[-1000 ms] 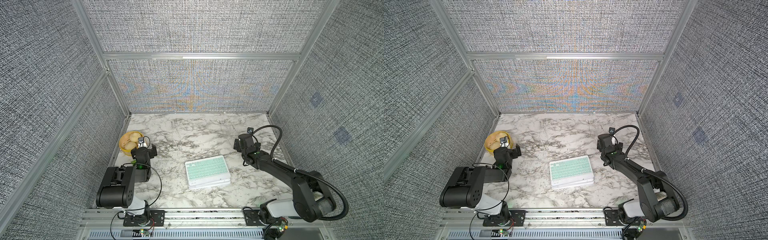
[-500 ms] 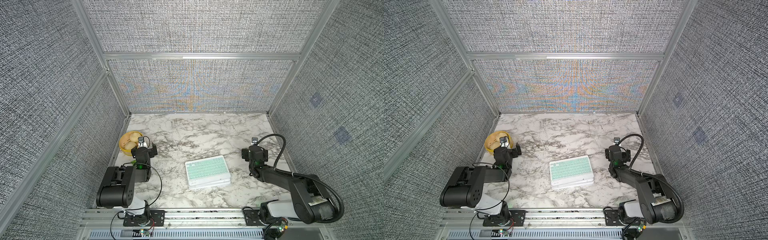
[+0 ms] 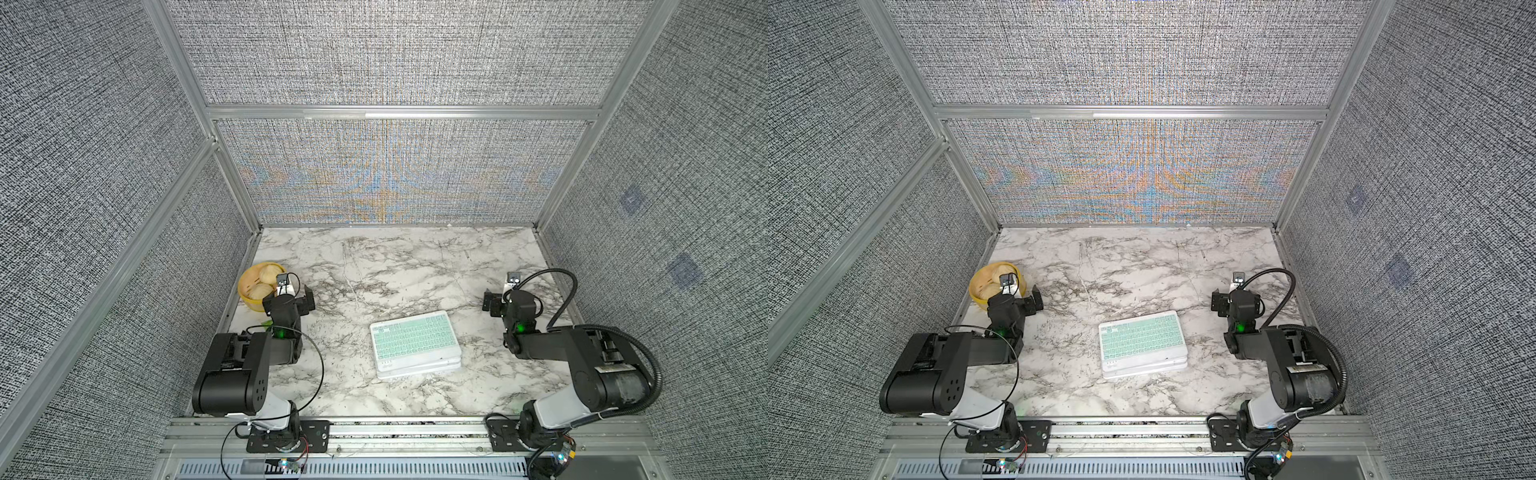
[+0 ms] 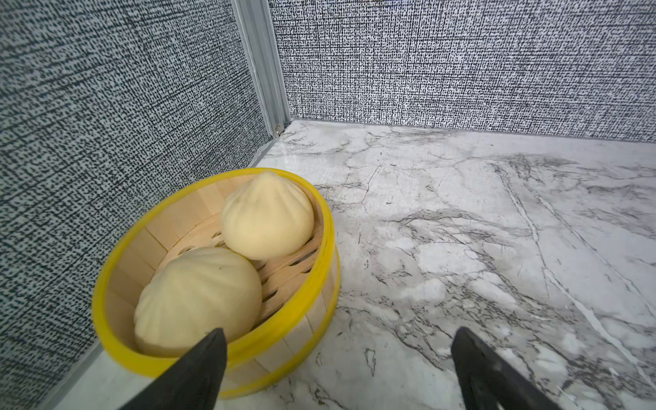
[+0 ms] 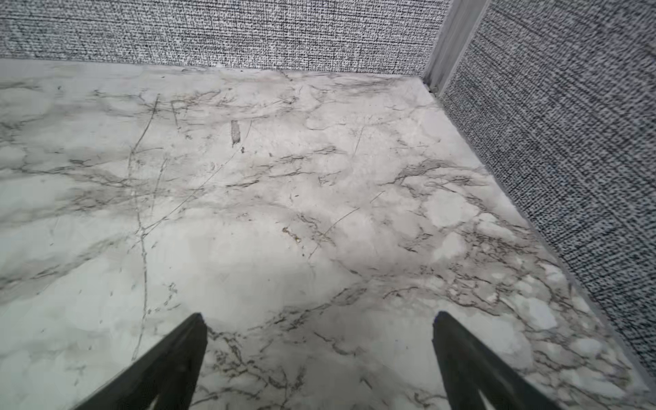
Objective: Stack the numeric keypads
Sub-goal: Reset both arms
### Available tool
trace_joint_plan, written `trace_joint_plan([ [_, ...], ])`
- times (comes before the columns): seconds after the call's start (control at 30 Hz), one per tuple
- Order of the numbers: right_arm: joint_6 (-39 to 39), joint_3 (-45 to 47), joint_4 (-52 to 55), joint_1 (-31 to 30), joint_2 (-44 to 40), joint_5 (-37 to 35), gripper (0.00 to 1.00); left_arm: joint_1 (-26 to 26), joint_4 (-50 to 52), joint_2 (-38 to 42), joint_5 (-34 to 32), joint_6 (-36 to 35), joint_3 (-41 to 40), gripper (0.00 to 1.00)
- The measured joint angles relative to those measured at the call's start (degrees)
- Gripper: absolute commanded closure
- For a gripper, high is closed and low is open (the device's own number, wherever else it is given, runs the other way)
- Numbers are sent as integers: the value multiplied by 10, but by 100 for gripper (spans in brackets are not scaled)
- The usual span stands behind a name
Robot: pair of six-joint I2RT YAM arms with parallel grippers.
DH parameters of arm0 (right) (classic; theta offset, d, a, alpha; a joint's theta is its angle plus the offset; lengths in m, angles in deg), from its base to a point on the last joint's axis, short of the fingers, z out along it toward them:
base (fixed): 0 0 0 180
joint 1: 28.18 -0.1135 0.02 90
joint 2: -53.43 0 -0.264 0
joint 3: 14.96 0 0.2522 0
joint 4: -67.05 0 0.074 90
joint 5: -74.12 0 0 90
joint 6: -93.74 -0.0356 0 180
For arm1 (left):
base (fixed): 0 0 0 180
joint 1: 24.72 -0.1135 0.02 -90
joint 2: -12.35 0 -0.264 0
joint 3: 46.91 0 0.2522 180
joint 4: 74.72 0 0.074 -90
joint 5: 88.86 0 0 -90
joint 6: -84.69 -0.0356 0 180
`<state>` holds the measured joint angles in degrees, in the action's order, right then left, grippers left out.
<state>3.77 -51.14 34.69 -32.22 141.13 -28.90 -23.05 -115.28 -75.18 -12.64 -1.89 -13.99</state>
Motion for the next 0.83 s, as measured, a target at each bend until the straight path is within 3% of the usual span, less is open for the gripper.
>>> trace_joint_plan([
  [0.83,-2,3,-18,6,2,19,1,0,0,0,0,0,1,1],
])
